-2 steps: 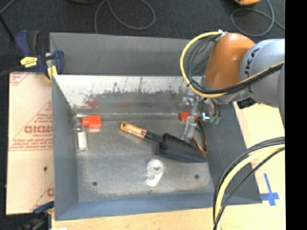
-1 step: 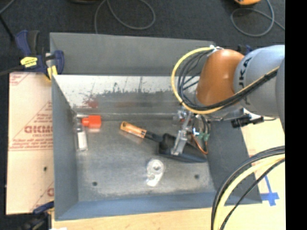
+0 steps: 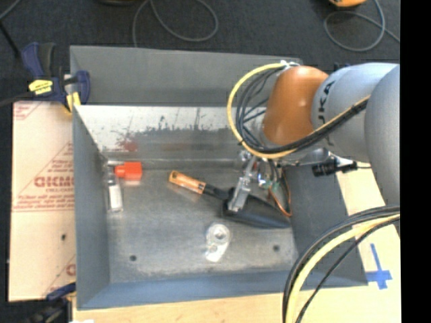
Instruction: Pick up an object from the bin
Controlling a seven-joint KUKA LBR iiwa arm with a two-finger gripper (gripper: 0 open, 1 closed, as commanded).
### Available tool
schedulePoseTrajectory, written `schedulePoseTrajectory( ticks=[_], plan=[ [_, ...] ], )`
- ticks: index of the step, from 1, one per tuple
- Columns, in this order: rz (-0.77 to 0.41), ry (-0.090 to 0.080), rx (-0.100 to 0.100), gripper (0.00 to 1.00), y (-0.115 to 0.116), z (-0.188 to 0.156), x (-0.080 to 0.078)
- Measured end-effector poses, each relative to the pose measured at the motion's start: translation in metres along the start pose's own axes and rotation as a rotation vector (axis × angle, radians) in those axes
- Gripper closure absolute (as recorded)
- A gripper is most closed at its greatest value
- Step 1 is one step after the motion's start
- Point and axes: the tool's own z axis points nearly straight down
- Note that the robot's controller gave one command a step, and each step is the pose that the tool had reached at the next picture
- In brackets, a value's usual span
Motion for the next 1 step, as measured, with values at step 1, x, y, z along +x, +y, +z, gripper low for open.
schedulePoseTrajectory(
  ticks=[1],
  plan=[
    [0.128,0.002,0.000,0.00,-0.0121,0.0358,0.0183]
  ],
)
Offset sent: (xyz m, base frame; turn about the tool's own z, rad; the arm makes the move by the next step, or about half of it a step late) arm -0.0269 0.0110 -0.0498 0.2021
